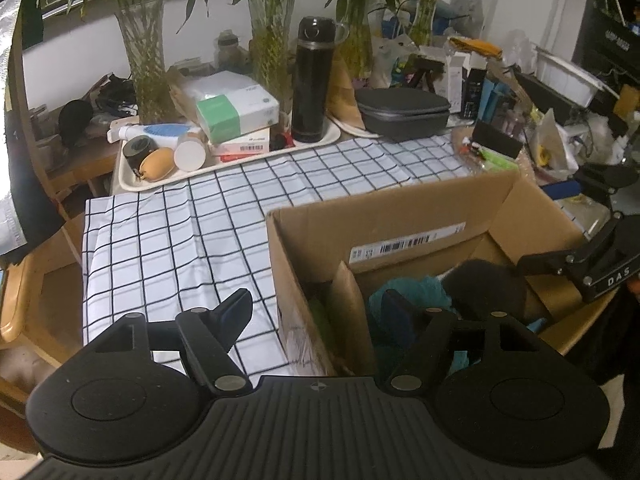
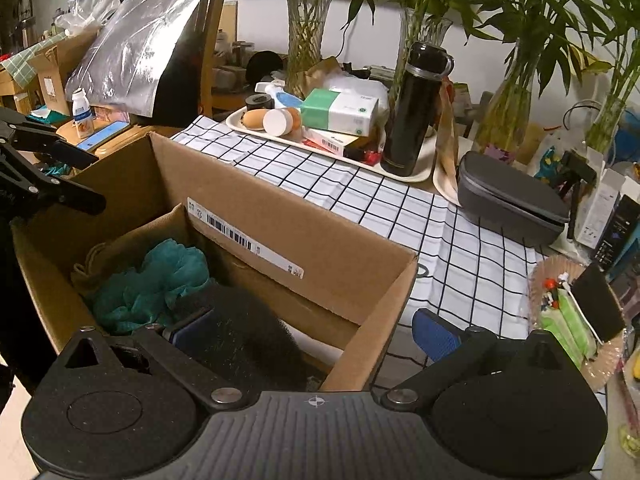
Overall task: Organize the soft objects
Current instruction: 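Withdraw both open grippers from the box back over the table, then move both grippers toward the white charging cable with grey cord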
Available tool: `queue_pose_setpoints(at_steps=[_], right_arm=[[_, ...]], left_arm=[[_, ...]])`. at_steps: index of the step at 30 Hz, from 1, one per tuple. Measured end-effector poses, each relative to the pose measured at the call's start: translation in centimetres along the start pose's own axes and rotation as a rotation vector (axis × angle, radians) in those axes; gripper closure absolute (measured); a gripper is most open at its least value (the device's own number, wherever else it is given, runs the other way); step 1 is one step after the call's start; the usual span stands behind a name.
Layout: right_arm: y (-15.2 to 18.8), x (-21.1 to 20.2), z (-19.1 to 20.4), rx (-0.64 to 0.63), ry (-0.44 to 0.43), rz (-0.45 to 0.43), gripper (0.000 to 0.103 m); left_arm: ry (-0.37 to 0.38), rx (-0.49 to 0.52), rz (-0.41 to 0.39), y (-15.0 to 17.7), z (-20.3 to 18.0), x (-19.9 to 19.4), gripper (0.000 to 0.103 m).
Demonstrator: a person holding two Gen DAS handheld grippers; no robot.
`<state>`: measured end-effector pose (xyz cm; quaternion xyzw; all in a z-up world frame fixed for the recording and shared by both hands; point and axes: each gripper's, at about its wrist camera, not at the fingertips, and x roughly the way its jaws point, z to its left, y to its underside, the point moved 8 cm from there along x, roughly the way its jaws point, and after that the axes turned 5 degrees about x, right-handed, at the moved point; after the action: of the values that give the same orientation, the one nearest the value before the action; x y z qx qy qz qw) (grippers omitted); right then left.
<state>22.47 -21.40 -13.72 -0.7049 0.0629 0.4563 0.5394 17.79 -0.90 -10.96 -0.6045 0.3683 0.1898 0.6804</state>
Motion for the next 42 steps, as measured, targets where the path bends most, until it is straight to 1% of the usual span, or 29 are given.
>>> queue_pose_setpoints(at_steps=[6, 11, 17, 24, 27, 29, 34, 36, 39, 42], right_arm=[[-0.7, -0.1, -0.2, 0.01, 0.001, -0.027, 0.0], [-1.8, -0.3, -1.0, 0.04, 0.006, -0.073, 0.0], [-3.2, -1.0, -2.7, 0.1, 0.011, -0.146, 0.0], [-4.6, -0.8, -5.2, 0.167, 0.026, -0.185, 0.0], [-5.1, -0.3, -6.0, 0.183, 0.029, -0.189, 0.0], [-5.4, 0.1, -6.7, 0.187, 0.036, -0.191, 0.0], [-5.9, 1.2, -8.3, 0.204, 0.059, -0.189, 0.0], [-6.0, 1.8, -8.9, 0.213, 0.067, -0.18, 0.0], [-6.0, 2.8, -9.4, 0.212, 0.071, -0.163, 0.0], [-6.0, 3.7, -9.7, 0.193, 0.08, -0.145, 0.0]], left_arm=[[0.034, 0.018, -0.058, -1.5, 0.2, -0.1, 0.032], [0.067, 0.048, -0.097, -3.0, 0.4, 0.1, 0.032], [0.09, 0.042, -0.134, -4.6, 1.4, 0.4, 0.032], [0.093, 0.022, -0.16, -5.9, 3.0, 1.5, 0.032], [0.087, 0.025, -0.168, -6.4, 3.7, 2.2, 0.032], [0.087, 0.006, -0.173, -6.7, 4.5, 2.7, 0.032], [0.139, -0.078, -0.177, -7.4, 6.2, 4.5, 0.032], [0.152, -0.081, -0.181, -7.6, 6.5, 5.2, 0.032], [0.147, -0.077, -0.187, -7.9, 6.7, 6.5, 0.032], [0.157, -0.101, -0.178, -7.9, 7.1, 8.1, 0.032]])
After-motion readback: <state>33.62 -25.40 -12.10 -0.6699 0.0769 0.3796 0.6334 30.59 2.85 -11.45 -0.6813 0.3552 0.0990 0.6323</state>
